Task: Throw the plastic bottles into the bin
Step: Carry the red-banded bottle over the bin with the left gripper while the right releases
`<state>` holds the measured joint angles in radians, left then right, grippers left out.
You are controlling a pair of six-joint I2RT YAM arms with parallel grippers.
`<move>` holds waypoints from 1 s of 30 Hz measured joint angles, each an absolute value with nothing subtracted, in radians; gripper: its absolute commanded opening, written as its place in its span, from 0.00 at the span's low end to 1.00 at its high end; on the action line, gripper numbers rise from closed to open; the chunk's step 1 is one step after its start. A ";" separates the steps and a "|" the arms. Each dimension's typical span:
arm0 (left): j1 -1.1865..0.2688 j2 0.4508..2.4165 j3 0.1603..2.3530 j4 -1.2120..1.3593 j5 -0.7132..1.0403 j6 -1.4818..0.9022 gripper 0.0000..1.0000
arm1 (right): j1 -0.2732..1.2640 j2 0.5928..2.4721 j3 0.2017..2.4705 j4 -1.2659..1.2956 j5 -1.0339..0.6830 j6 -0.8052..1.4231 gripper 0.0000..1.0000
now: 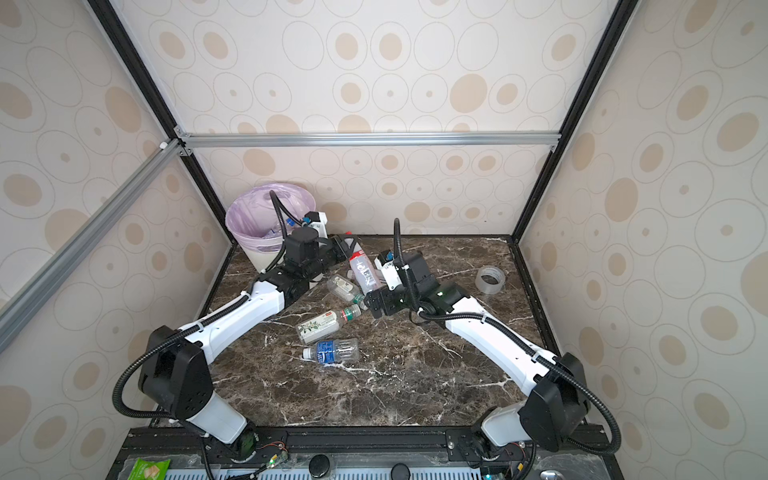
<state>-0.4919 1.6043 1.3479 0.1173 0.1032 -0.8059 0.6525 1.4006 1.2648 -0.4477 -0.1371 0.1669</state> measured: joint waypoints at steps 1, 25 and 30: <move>-0.490 1.604 1.380 0.094 0.095 -0.788 0.25 | 0.653 1.394 1.276 -0.439 -0.138 0.167 1.00; -0.252 1.604 1.936 -0.265 -0.097 -0.461 0.26 | 0.656 1.412 1.476 -0.153 -0.265 0.249 1.00; -0.200 1.605 1.962 -0.295 -0.113 -0.418 0.26 | 0.659 1.423 1.509 -0.111 -0.286 0.258 1.00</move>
<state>-0.1997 1.6047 1.9621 -0.2955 -0.1135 -0.4179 0.6590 1.4235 1.5085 -0.1112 -0.2855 0.2581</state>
